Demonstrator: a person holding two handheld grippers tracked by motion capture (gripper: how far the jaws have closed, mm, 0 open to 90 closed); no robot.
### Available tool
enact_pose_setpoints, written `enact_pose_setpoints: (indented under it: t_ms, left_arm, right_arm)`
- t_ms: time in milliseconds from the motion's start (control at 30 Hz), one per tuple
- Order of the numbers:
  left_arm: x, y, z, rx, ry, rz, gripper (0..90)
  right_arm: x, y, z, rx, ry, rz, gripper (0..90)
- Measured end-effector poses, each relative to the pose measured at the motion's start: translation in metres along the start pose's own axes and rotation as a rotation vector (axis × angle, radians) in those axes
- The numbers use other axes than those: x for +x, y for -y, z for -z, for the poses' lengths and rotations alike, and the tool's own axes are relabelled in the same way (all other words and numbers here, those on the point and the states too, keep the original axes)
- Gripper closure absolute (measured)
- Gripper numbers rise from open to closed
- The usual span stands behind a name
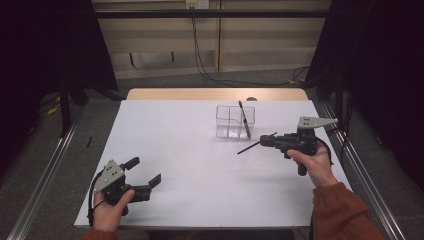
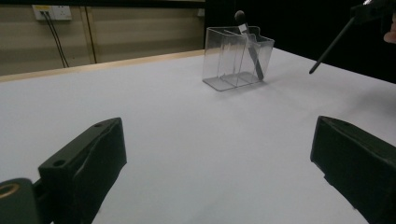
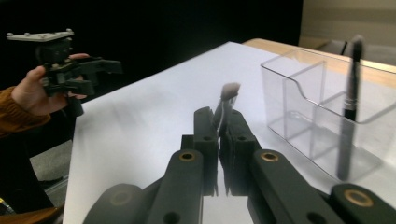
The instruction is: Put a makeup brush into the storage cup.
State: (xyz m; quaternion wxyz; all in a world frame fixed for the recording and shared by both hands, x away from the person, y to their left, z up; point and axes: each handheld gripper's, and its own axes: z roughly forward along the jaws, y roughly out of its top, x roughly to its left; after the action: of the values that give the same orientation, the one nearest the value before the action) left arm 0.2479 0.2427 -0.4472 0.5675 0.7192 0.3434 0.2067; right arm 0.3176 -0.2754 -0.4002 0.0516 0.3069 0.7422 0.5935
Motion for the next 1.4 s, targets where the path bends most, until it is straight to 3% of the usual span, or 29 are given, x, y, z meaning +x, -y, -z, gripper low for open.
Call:
enact_pose_setpoints:
  t_ms: [333,867,1100,1400]
  left_arm:
    - [0.001,0.000,0.000,-0.003,-0.015,0.002,3.4]
    - [0.003,0.000,0.000,0.005,-0.018,0.004,3.5]
    - [0.003,0.000,0.000,0.013,-0.016,-0.003,3.4]
    - [0.003,0.001,0.000,0.019,-0.014,-0.008,3.4]
  right_arm:
    - [-0.011,-0.025,0.012,-0.007,0.078,0.021,86.1]
    - [-0.029,-0.067,0.003,0.044,0.171,0.053,86.2]
    - [-0.038,-0.079,-0.005,0.097,0.220,0.061,86.2]
    - [-0.048,-0.088,-0.020,0.171,0.243,0.029,86.2]
